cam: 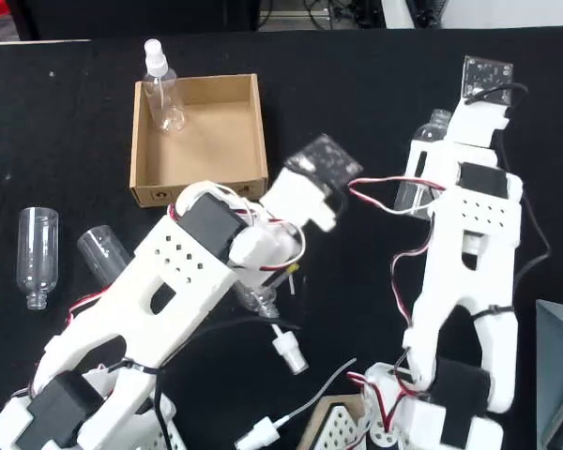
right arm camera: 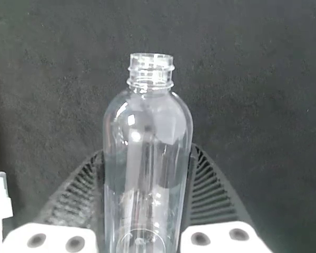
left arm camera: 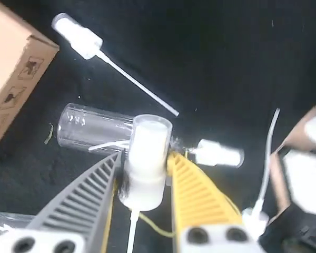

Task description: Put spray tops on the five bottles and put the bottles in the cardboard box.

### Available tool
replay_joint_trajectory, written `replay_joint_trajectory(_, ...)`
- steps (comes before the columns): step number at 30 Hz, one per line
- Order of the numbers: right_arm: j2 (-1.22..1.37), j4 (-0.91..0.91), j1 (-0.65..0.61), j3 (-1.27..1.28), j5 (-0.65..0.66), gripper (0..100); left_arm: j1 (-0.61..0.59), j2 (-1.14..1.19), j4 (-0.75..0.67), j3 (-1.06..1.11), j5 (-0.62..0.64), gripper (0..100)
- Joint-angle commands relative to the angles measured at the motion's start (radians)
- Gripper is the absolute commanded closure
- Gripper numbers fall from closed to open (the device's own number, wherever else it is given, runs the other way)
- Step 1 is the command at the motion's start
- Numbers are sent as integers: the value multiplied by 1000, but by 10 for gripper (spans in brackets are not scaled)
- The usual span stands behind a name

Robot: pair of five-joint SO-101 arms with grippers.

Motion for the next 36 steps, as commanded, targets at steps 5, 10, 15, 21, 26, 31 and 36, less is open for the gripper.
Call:
replay_joint_trajectory(5,-127,-20,-20,10,-2,987,-2,-18,6,-127,238,971)
replay_joint_trajectory(10,-151,-21,-48,38,-40,987,-62,-66,-35,-140,299,971)
replay_joint_trajectory(15,-179,-15,-61,42,-41,987,-148,-129,-58,-140,338,971)
replay_joint_trajectory(21,-254,-20,-63,91,-43,987,-157,-147,-58,-140,417,971)
replay_joint_trajectory(26,-378,-26,-117,160,-43,987,-163,-150,-58,-139,453,971)
replay_joint_trajectory(31,-429,-75,-166,226,-43,987,-179,-153,-117,-88,454,971)
replay_joint_trajectory(36,-487,-80,-170,249,-43,987,-229,-153,-222,-2,519,971)
